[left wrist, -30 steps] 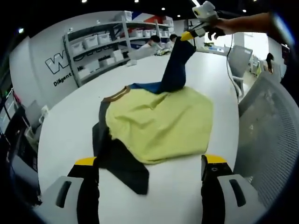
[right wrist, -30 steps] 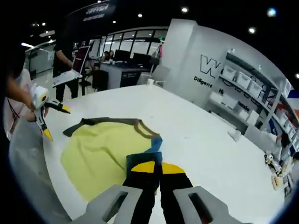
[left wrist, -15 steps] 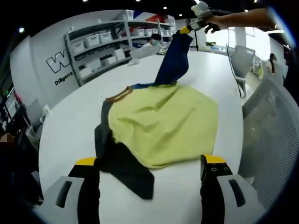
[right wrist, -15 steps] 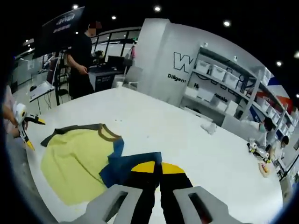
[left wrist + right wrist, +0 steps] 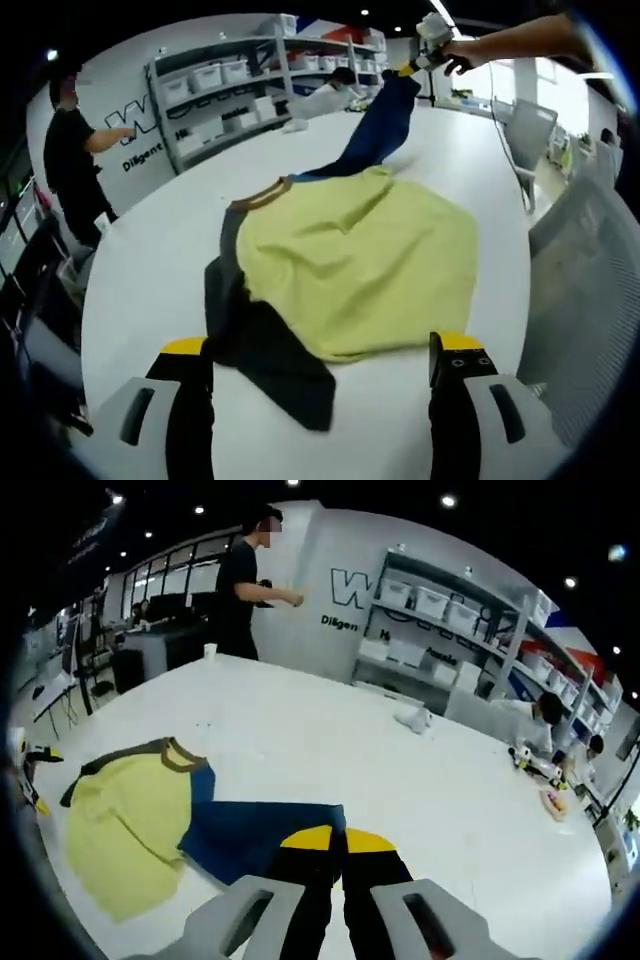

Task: Fold the garment on the visible template until the final outline fits inside the template.

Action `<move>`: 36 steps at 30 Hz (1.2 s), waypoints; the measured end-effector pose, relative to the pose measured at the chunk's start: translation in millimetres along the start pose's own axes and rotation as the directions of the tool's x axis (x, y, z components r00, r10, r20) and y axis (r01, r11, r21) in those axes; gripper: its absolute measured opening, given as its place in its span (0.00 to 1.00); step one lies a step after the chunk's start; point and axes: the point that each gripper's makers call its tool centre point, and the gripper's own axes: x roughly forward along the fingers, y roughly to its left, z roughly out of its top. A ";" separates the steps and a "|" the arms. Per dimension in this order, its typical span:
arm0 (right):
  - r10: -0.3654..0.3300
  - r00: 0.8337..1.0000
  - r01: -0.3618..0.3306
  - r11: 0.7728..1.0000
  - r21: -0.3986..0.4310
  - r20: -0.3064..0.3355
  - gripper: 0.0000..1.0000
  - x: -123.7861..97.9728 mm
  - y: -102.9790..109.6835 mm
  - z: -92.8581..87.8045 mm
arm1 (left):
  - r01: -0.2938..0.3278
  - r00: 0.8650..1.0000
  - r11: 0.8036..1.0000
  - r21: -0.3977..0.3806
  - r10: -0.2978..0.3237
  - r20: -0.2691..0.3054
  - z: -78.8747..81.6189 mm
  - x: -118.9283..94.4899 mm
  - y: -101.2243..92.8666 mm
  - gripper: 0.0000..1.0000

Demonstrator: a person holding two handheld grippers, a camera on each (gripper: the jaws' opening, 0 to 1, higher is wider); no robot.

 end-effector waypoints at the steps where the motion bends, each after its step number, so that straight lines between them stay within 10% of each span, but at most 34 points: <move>1: -0.005 1.000 0.005 1.000 0.021 -0.012 0.00 2.1 -2.8 -4.5 | -0.003 1.000 1.000 -0.004 0.003 -0.002 0.5 0.1 0.5 0.86; 8: -0.030 0.994 0.046 0.987 0.157 -0.103 0.00 19.0 -28.8 -42.3 | -0.015 1.000 1.000 0.000 0.015 -0.019 0.5 -0.6 2.5 0.86; 26: -0.041 0.976 0.081 0.979 0.185 -0.212 0.00 51.8 -51.0 -113.8 | -0.031 0.997 0.999 0.015 0.032 -0.072 -2.2 -2.2 10.6 0.86; 36: -0.053 0.941 0.143 0.957 0.251 -0.334 0.00 61.8 -56.0 -164.0 | -0.039 0.995 0.999 0.027 0.042 -0.096 -2.6 -7.3 15.4 0.86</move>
